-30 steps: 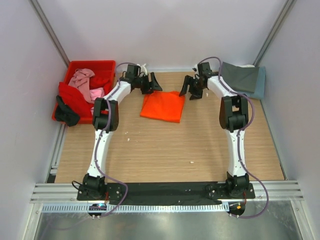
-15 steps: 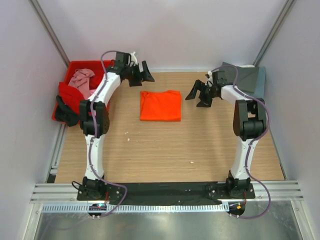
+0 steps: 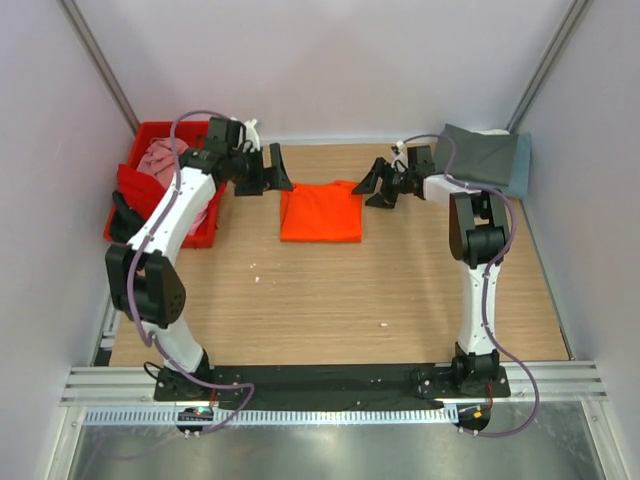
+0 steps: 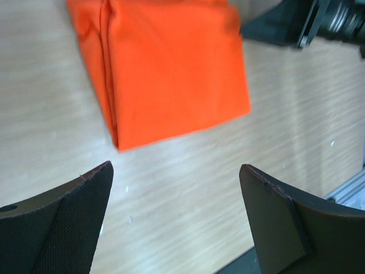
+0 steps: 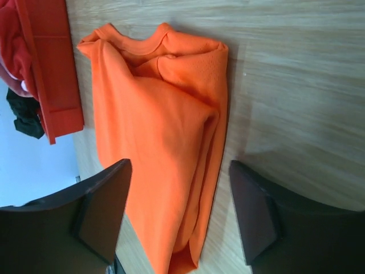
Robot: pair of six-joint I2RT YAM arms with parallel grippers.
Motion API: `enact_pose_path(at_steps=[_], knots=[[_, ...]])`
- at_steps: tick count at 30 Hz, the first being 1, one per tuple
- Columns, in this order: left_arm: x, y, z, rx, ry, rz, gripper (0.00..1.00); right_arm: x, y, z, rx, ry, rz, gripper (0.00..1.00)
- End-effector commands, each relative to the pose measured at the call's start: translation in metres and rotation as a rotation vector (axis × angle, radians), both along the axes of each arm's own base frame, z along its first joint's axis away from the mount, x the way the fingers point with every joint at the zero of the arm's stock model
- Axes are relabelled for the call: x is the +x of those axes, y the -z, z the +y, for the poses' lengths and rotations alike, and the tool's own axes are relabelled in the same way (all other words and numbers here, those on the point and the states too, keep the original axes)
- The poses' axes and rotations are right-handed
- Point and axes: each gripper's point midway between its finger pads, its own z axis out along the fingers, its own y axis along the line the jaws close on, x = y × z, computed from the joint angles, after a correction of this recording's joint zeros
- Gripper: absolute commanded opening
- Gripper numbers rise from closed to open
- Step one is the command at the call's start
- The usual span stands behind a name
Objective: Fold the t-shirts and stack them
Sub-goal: Neatly place the folded tshirt to the corner
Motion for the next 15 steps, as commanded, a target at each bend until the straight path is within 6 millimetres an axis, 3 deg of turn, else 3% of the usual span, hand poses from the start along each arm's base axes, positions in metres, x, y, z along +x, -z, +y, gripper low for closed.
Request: enact_pose_path(at_steps=[1,2,3,4,7,11,12,13,14,15], knots=[[-0.042,-0.005,0.016,0.072,-0.003,-0.011,0.92,-0.012,0.045,0.019,-0.057,-0.010,0.071,0.72],[-0.048,-0.003,0.020,0.079,-0.015,-0.011,0.92,-0.014,0.047,0.024,-0.055,-0.020,0.072,0.68],[-0.058,-0.014,0.023,0.066,-0.036,-0.044,0.92,-0.017,0.049,0.029,-0.054,-0.030,0.070,0.59],[-0.071,0.005,0.027,0.078,-0.043,0.003,0.92,-0.025,0.055,0.033,-0.053,-0.033,0.089,0.51],[-0.102,0.024,0.035,0.083,-0.058,0.041,0.92,-0.031,0.054,0.033,-0.026,-0.022,0.086,0.24],[-0.138,0.035,0.046,0.093,-0.078,0.059,0.92,-0.032,0.029,0.023,-0.049,0.002,0.059,0.01],[-0.149,0.042,0.049,0.101,-0.078,0.077,0.92,-0.034,0.023,0.020,-0.073,0.007,0.058,0.01],[-0.156,0.035,0.052,0.094,-0.082,0.050,0.92,-0.036,-0.002,0.016,-0.094,0.017,0.022,0.02],[-0.160,0.034,0.055,0.098,-0.090,0.042,0.92,-0.041,-0.006,0.010,-0.128,0.029,0.022,0.04],[-0.166,0.040,0.059,0.113,-0.094,0.051,0.92,-0.045,-0.017,0.009,-0.131,0.028,0.006,0.16]])
